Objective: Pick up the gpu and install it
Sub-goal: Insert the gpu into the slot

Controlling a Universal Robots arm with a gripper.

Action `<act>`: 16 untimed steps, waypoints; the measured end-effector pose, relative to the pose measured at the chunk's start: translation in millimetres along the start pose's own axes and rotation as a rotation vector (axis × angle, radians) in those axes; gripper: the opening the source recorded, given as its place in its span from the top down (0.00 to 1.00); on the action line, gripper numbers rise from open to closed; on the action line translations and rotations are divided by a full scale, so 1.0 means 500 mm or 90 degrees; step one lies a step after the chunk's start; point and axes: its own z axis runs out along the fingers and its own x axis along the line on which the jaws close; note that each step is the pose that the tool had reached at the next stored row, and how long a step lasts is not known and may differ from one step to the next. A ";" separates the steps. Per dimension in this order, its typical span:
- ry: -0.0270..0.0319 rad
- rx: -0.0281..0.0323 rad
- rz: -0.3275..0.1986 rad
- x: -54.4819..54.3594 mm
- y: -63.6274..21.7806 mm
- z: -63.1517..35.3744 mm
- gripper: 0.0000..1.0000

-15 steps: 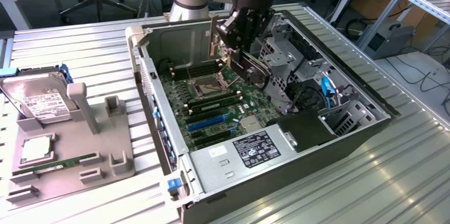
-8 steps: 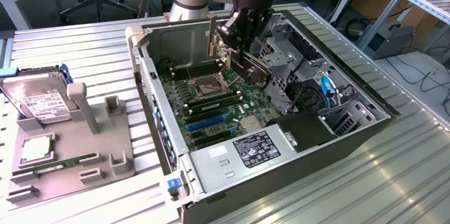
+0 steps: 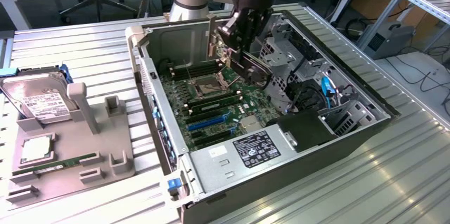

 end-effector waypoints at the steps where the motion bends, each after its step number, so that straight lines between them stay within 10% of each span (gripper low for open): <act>1: -0.0001 -0.0001 -0.003 0.000 0.000 0.000 0.73; 16: -0.0015 -0.0016 -0.052 0.000 0.000 0.000 0.73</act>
